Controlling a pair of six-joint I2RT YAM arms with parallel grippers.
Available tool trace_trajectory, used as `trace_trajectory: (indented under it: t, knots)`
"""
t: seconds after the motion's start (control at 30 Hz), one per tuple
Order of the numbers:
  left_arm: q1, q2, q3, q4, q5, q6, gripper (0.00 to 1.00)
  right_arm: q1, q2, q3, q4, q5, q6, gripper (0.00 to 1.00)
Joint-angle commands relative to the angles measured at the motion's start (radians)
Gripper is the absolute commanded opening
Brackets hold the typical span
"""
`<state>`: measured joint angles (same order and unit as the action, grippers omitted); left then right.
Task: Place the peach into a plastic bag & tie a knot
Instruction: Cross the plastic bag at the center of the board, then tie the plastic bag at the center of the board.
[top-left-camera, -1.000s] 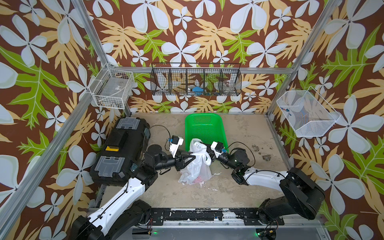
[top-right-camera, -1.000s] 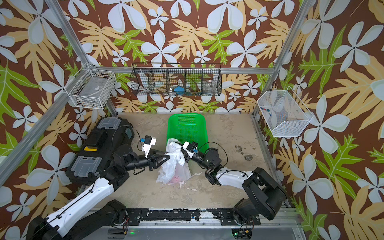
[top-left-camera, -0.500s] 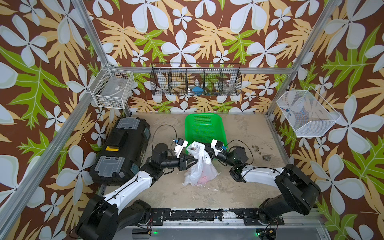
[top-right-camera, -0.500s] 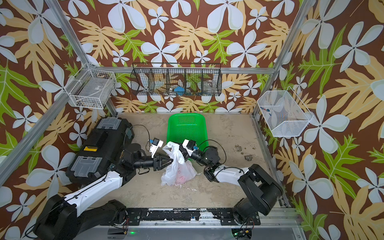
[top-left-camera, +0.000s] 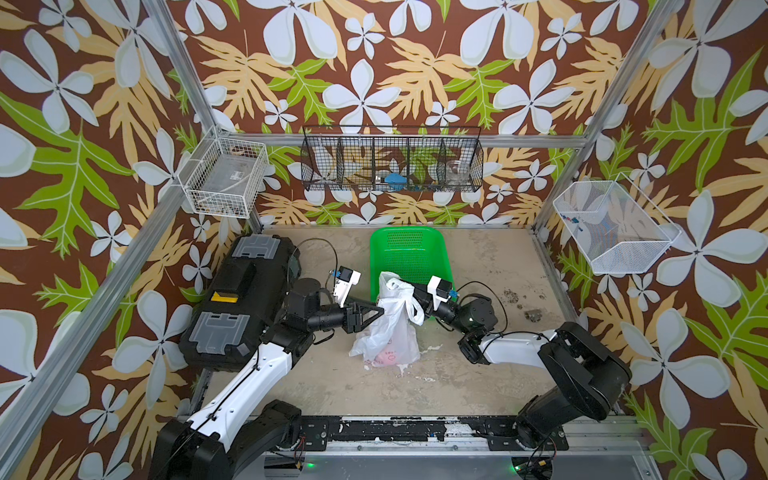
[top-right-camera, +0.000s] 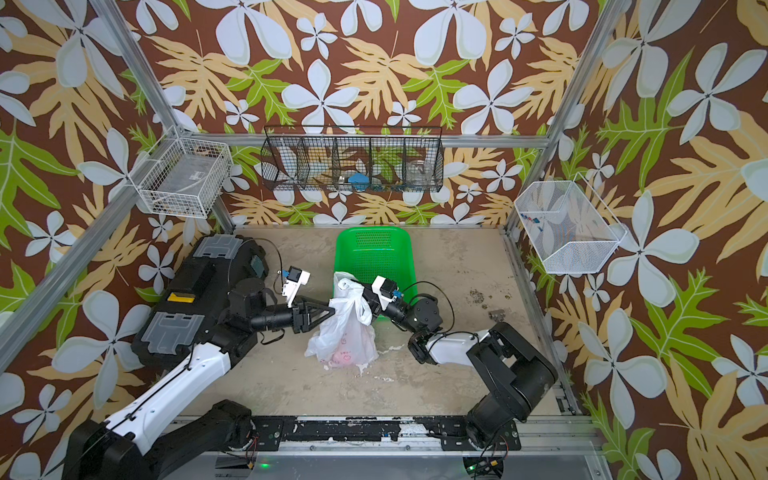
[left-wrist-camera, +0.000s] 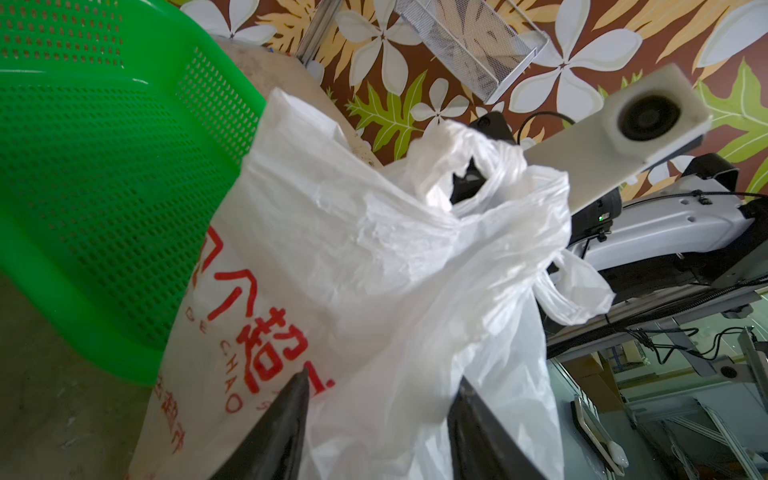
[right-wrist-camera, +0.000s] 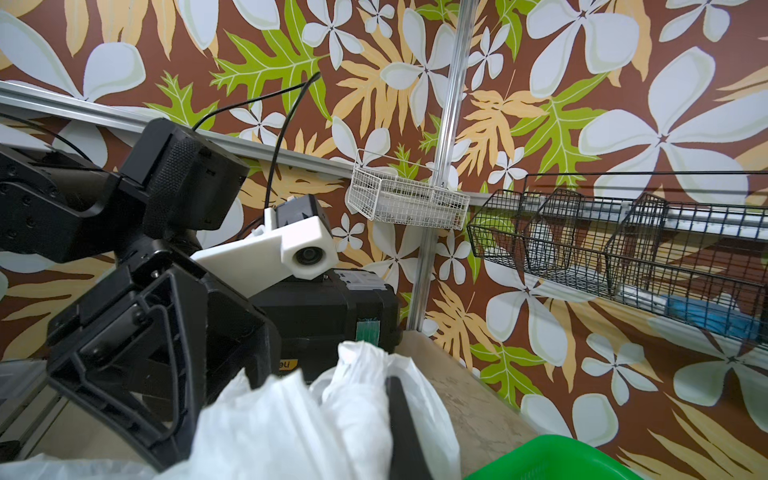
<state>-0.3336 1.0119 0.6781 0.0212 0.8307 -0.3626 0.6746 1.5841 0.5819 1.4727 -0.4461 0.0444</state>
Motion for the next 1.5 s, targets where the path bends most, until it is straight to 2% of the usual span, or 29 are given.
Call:
trace_trajectory:
  t: [0.0, 0.13, 0.2, 0.3, 0.43, 0.77, 0.93, 1.07, 1.3, 1.4, 1.47]
  knots:
    - [0.022, -0.004, 0.081, -0.182, -0.017, 0.075, 0.56, -0.003, -0.004, 0.004, 0.036, -0.008, 0.011, 0.00]
    - [0.073, 0.012, 0.202, -0.221, -0.047, 0.085, 0.57, -0.003, -0.010, 0.005, 0.023, -0.020, 0.014, 0.00]
    - [0.074, 0.032, 0.244, -0.159, -0.037, 0.060, 0.57, -0.003, -0.013, 0.007, 0.010, -0.037, 0.017, 0.00]
    - [0.073, 0.103, 0.256, -0.022, 0.056, -0.015, 0.56, -0.004, -0.013, 0.016, 0.002, -0.074, 0.032, 0.00]
    - [0.048, 0.189, 0.270, -0.018, 0.140, 0.013, 0.51, -0.003, -0.017, 0.032, -0.024, -0.104, 0.049, 0.00]
    - [0.034, 0.191, 0.272, 0.028, 0.184, -0.002, 0.52, -0.004, -0.018, 0.052, -0.074, -0.137, 0.048, 0.00]
    - [-0.003, 0.201, 0.254, 0.022, 0.189, 0.023, 0.50, -0.006, -0.016, 0.064, -0.086, -0.141, 0.061, 0.00]
    - [-0.007, 0.209, 0.244, 0.017, 0.182, 0.036, 0.42, -0.005, -0.018, 0.068, -0.094, -0.141, 0.062, 0.00]
    - [-0.007, 0.221, 0.261, 0.045, 0.206, 0.031, 0.13, -0.005, -0.017, 0.073, -0.120, -0.174, 0.076, 0.00]
    - [-0.008, 0.219, 0.258, 0.052, 0.212, 0.033, 0.01, -0.005, -0.034, 0.069, -0.144, -0.158, 0.076, 0.10]
    - [-0.007, 0.213, 0.252, 0.057, 0.209, 0.035, 0.00, -0.009, -0.057, 0.056, -0.168, -0.149, 0.077, 0.16]
